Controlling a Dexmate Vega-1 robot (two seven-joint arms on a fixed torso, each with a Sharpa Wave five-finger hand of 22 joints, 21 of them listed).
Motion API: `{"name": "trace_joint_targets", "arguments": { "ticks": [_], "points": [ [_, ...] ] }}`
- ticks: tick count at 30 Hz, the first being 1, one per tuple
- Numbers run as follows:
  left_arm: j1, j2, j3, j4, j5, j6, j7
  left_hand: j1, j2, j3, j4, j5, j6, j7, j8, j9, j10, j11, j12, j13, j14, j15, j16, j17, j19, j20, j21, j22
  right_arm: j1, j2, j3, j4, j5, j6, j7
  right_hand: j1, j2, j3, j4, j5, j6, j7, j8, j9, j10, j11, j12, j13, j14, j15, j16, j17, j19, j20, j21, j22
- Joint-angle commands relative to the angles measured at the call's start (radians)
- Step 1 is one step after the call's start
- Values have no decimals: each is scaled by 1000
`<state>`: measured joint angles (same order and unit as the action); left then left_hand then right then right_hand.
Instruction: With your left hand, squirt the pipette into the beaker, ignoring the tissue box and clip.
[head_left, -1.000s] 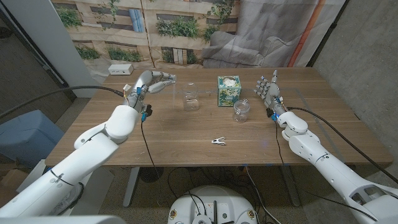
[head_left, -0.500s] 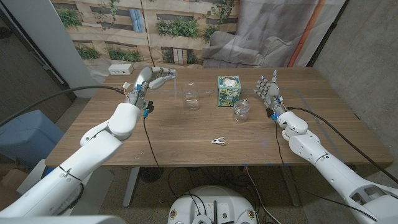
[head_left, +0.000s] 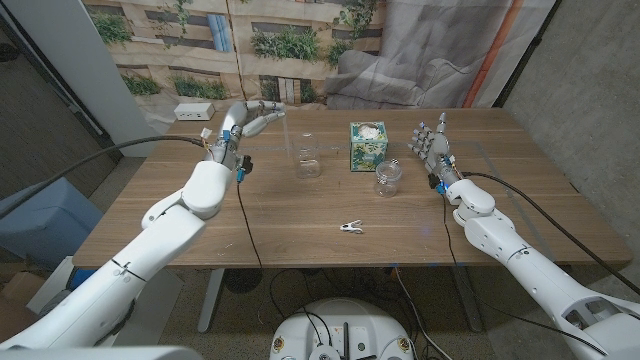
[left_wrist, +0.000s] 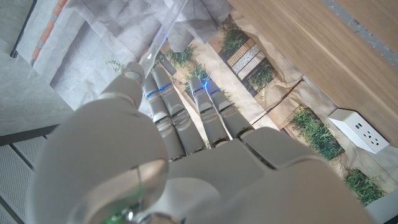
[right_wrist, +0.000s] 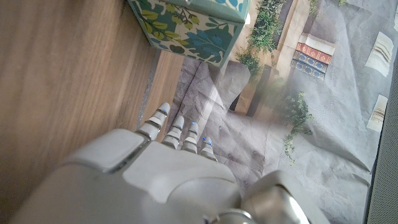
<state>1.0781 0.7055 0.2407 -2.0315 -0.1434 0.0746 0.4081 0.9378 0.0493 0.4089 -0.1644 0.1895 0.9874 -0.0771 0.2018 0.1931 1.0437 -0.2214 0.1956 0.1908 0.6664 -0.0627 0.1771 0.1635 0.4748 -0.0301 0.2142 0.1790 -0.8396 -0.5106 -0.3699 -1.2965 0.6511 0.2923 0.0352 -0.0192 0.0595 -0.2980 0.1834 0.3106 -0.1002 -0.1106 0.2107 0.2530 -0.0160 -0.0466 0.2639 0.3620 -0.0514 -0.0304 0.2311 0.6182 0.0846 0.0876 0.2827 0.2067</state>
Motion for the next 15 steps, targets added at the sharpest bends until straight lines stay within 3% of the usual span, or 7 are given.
{"name": "trace_joint_targets", "arguments": {
  "ticks": [1,15],
  "points": [
    [-67,-55,31,68,0,-73,19,-7,3,7,1,-1,-9,1,-1,5,-6,-1,-4,3,-3,-123,-5,0,4,6,-2,3,0,0,0,-1,0,-1,0,0,58,-8,-1,5,2,-9,7,2,-5,-2,2,3,-6,-83,6,4,3,-1,6,5],
    [-149,-120,73,184,21,-168,35,-13,3,12,-1,-1,-11,-4,0,5,-14,-1,-2,3,-3,-125,-5,0,8,5,-1,3,0,0,0,-1,0,-1,0,0,59,-8,-1,5,2,-9,7,2,-4,0,2,3,-6,-84,6,4,4,-1,6,5]
  ]
}}
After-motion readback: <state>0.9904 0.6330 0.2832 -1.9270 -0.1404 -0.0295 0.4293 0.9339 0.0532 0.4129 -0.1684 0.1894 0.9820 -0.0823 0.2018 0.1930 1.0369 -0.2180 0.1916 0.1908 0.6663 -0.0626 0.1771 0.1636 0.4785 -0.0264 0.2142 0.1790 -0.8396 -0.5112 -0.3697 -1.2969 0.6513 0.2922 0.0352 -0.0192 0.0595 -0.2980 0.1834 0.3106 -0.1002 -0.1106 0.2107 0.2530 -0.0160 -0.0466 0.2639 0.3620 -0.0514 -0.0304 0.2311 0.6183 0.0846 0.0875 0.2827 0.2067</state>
